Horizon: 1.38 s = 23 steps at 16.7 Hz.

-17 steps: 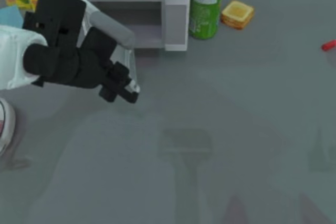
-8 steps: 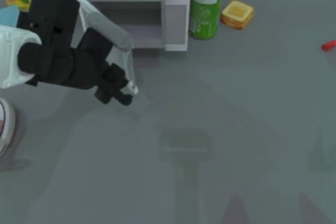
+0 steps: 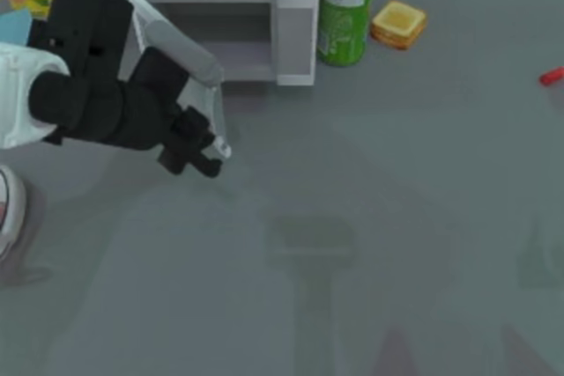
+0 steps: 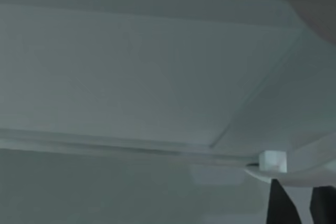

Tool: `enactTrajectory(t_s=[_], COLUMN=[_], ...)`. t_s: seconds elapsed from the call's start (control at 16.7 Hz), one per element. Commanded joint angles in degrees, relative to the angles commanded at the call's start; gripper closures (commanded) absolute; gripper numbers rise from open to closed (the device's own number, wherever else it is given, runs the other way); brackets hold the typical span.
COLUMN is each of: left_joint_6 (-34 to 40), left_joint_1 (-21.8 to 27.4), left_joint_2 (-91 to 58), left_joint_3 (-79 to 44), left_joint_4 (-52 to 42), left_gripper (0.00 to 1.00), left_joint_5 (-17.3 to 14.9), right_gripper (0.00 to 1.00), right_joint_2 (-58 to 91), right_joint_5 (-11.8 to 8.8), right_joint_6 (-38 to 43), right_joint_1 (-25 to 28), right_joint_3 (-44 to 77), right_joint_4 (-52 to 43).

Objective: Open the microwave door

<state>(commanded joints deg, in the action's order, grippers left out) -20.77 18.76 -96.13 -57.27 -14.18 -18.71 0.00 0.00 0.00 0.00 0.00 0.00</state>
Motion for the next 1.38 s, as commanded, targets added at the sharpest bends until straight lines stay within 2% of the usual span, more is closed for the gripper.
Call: enactTrajectory(t_s=[0.9, 1.38], left_joint_6=[0.00, -2.94], left_joint_1=[0.00, -1.31], left_joint_2=[0.00, 0.27], left_joint_3=[0.00, 0.13], left_joint_4=[0.00, -1.15], left_gripper=[1.00, 1.00], left_joint_5=[0.00, -2.06], right_gripper=[0.00, 0.00], right_joint_2=[0.00, 0.00], right_joint_5=[0.00, 0.00], right_joint_6=[0.00, 0.00], right_joint_1=[0.00, 0.00], right_joint_3=[0.00, 0.00], right_joint_4=[0.00, 0.00])
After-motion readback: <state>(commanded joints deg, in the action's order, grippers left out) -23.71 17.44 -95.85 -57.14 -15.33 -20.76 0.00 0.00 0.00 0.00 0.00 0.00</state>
